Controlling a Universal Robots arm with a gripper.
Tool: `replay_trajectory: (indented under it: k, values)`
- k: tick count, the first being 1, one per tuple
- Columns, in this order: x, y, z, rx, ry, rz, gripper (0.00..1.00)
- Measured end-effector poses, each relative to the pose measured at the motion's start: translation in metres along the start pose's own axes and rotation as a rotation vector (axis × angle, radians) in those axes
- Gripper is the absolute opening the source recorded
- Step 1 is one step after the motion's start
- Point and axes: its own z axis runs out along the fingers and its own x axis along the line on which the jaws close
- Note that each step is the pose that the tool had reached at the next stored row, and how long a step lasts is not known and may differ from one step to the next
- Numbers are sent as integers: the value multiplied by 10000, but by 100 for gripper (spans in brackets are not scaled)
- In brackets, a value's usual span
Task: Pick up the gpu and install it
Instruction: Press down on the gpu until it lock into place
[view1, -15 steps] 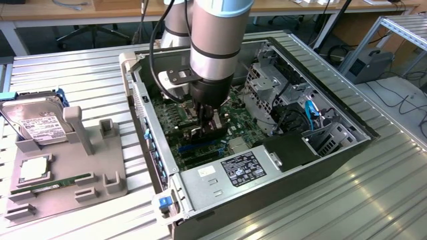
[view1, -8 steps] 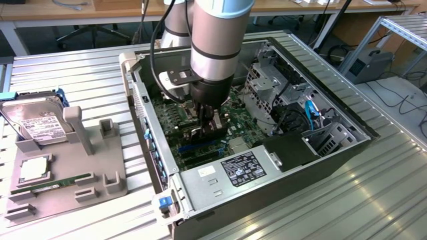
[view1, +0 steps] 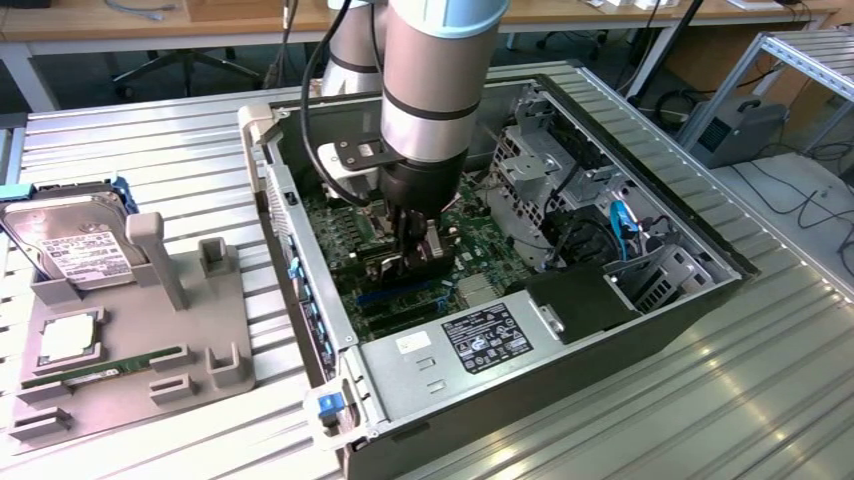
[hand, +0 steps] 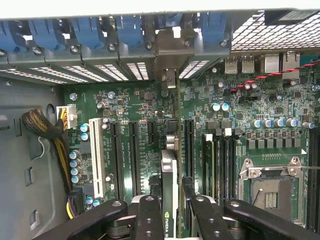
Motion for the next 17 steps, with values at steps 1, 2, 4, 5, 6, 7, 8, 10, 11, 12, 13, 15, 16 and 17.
replay_trajectory:
  k: [1,2,4,5,6,7,8,10,11,12,13,15,16,17]
  values:
    - [0,0,0,0,0,0,26]
    - [0,0,0,-1,1,1,26]
    - [0,0,0,0,2,1,26]
    - [0,-1,0,3,2,1,26]
    - [0,-1,-5,7,2,1,26]
    - [-1,-1,-10,10,1,1,26]
    - [-3,-2,-16,14,9,2,26]
    - [-4,-3,-28,18,41,1,26]
    - [-5,-2,-35,17,74,0,26]
    - [-5,-2,-45,14,116,1,26]
    - [-7,-2,-52,17,143,-1,26]
    - [-8,-3,-62,16,171,-4,26]
    - [-8,-2,-61,16,170,-3,26]
    - [-8,-2,-62,16,172,-2,26]
